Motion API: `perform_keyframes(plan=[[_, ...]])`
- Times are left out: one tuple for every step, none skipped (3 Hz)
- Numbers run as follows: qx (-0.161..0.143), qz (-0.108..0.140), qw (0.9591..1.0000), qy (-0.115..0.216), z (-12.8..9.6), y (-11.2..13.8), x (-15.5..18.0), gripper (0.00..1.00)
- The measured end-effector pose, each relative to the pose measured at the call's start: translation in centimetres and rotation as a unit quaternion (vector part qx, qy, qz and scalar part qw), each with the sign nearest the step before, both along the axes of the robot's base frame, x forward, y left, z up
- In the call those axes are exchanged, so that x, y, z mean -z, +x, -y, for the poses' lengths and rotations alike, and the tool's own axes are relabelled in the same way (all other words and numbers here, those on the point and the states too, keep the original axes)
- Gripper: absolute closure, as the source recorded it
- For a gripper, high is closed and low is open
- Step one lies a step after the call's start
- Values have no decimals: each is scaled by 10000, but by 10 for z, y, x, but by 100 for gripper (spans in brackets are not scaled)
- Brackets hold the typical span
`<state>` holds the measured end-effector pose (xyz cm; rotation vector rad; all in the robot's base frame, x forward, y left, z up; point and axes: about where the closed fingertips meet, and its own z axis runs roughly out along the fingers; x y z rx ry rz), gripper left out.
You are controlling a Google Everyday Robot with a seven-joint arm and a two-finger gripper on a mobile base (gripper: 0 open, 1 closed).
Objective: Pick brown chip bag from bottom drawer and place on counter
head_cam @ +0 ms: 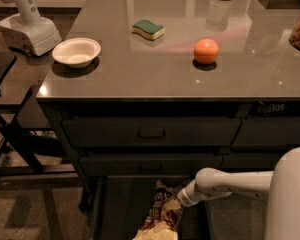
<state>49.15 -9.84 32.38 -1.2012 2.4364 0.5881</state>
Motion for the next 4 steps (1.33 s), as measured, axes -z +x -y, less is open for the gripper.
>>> perform_keyframes(plan=[[-10,-34,10000,-10,-1,-4,-6,100],[25,-41,10000,-1,-1,-14,-32,100],[4,11,10000,50,-2,-23,-63,100],[-21,67,10000,28,-3,-28,-87,100]])
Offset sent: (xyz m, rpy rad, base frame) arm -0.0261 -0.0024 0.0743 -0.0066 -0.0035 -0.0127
